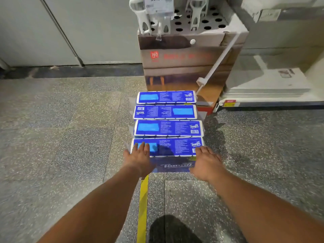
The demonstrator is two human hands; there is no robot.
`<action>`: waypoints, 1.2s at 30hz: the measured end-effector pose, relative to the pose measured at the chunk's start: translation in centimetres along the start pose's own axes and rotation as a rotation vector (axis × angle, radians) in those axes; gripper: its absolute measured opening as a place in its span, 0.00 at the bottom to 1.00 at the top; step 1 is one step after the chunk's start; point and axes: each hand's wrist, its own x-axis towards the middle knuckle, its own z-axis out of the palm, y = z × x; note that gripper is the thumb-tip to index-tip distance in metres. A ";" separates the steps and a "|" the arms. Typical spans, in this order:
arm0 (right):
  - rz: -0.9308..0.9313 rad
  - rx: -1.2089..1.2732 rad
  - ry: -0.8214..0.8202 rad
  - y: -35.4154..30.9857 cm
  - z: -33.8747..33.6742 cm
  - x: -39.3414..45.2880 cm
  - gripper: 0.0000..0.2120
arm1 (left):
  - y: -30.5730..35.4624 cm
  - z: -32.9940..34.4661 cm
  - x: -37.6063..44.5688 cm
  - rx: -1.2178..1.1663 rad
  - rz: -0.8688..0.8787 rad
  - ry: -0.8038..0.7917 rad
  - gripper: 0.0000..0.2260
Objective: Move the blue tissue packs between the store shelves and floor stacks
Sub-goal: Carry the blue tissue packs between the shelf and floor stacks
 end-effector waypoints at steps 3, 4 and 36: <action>-0.028 -0.007 0.035 0.8 4.7 5.7 0.46 | 0.5 4.5 6.4 -0.024 -0.043 0.026 0.45; -0.034 0.001 0.041 0.9 6.1 7.2 0.46 | 0.7 5.9 8.1 -0.069 -0.061 0.042 0.47; -0.326 -0.197 0.295 -7.5 -17.1 -5.9 0.55 | -7.8 -13.3 -11.6 -0.176 -0.055 0.462 0.50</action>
